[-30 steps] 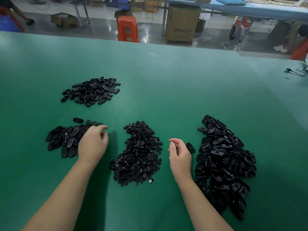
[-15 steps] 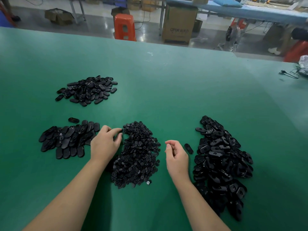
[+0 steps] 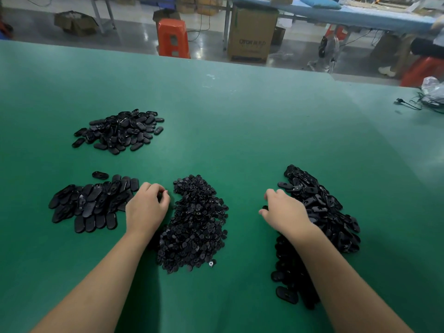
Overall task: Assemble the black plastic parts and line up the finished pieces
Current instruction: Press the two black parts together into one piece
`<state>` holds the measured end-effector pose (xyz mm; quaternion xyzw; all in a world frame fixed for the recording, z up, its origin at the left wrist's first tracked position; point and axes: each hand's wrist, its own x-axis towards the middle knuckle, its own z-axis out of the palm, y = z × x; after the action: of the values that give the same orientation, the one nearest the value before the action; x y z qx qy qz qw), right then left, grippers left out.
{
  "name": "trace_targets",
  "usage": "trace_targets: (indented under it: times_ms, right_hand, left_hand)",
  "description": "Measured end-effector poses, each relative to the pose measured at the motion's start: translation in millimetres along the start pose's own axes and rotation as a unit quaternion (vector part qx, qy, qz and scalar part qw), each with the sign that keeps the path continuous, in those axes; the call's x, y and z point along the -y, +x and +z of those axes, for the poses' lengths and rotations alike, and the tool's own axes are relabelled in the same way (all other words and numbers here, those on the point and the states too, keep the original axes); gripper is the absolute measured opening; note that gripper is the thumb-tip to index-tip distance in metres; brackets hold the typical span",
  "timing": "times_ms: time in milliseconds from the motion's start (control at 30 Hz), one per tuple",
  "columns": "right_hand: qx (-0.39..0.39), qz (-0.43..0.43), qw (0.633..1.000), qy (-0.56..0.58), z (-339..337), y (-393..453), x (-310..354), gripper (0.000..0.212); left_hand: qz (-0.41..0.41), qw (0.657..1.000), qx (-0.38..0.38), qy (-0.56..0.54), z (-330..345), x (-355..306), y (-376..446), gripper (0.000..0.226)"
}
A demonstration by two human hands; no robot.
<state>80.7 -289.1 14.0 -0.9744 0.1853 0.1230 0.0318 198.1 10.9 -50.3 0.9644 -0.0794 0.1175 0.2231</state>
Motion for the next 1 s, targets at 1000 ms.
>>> trace_targets:
  times_ms: [1000]
  right_hand:
    - [-0.034,0.036,0.793,0.608,21,-13,35,0.022]
  left_hand:
    - [0.034,0.998,-0.030,0.037,0,-3,-5,0.017]
